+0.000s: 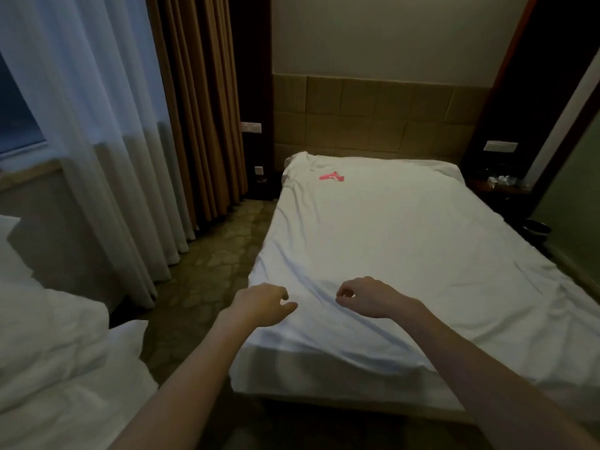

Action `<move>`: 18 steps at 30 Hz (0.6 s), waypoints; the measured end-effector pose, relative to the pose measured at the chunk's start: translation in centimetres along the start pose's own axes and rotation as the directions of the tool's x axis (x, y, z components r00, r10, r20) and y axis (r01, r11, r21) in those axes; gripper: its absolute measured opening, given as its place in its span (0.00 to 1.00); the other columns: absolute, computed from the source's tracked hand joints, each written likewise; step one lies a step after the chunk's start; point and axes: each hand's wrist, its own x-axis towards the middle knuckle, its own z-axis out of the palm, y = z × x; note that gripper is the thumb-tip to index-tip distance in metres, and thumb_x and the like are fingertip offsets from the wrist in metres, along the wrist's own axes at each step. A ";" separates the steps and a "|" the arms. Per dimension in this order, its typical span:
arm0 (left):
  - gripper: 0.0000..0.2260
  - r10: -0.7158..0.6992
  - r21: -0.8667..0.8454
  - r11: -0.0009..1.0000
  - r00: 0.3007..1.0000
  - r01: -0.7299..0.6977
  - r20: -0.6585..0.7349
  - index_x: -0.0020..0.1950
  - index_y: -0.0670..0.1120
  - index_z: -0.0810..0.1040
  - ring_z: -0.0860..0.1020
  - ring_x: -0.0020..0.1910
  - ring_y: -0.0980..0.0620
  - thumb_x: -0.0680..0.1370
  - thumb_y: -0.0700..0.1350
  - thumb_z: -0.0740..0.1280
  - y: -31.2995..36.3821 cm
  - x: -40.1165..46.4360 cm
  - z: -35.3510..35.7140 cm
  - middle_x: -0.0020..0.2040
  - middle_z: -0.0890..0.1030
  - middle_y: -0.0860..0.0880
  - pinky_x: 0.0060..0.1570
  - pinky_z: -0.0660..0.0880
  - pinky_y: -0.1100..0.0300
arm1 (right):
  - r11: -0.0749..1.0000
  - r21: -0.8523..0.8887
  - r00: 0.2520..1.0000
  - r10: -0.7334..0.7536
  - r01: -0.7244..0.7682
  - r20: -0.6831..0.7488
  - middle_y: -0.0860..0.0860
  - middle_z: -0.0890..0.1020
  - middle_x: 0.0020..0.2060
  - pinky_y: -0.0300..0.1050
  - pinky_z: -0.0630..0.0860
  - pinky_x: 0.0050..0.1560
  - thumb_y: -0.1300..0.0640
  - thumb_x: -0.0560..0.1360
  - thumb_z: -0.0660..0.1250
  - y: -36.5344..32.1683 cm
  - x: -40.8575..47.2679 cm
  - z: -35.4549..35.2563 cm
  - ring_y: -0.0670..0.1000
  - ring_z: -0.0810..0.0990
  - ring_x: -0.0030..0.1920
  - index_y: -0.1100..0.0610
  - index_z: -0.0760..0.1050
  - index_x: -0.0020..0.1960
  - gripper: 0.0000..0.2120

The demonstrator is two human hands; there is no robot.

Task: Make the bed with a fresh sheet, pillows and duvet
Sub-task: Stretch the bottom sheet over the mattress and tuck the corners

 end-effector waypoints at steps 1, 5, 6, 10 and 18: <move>0.23 0.000 0.009 1.000 1.000 0.000 0.021 0.71 0.51 0.69 0.73 0.64 0.49 0.81 0.61 0.54 -0.3 1.0 1.2 0.68 0.73 0.50 0.58 0.70 0.54 | 1.000 0.005 1.000 -0.007 0.007 0.020 0.51 0.78 0.61 0.49 0.73 0.58 0.45 0.80 0.57 0.6 1.0 1.3 0.52 0.76 0.58 0.53 0.75 0.63 0.18; 0.18 -0.033 0.034 0.999 0.998 0.032 0.044 0.69 0.51 0.71 0.74 0.62 0.48 0.82 0.54 0.54 -2.1 5.8 6.0 0.67 0.74 0.50 0.59 0.72 0.53 | 0.999 0.036 0.998 -0.033 0.031 0.051 0.50 0.78 0.61 0.47 0.73 0.58 0.45 0.79 0.59 2.6 5.4 6.9 0.52 0.76 0.59 0.51 0.75 0.62 0.17; 0.17 -0.043 0.037 0.998 0.999 0.042 0.025 0.68 0.51 0.72 0.74 0.61 0.48 0.81 0.53 0.54 -2.6 7.1 7.5 0.66 0.75 0.50 0.58 0.72 0.53 | 0.998 0.057 0.998 -0.043 0.041 0.049 0.49 0.78 0.60 0.47 0.73 0.59 0.44 0.79 0.59 3.1 6.6 8.6 0.52 0.76 0.59 0.51 0.75 0.62 0.17; 0.14 -0.071 -0.088 0.995 0.952 0.047 -0.298 0.61 0.55 0.76 0.79 0.49 0.52 0.81 0.51 0.54 -4.4 13.1 16.0 0.56 0.80 0.53 0.52 0.76 0.54 | 0.994 0.080 0.996 -0.083 0.080 0.031 0.49 0.78 0.60 0.47 0.72 0.58 0.44 0.79 0.59 5.8 12.6 17.2 0.51 0.76 0.59 0.52 0.76 0.62 0.17; 0.18 -0.015 -0.109 0.993 0.834 -0.054 -0.552 0.58 0.48 0.80 0.79 0.52 0.49 0.80 0.49 0.52 -8.9 23.9 34.2 0.55 0.82 0.50 0.55 0.74 0.57 | 0.990 0.014 0.938 -0.128 0.140 -0.323 0.44 0.74 0.66 0.47 0.69 0.63 0.51 0.77 0.62 10.2 23.9 36.3 0.52 0.72 0.65 0.46 0.72 0.67 0.18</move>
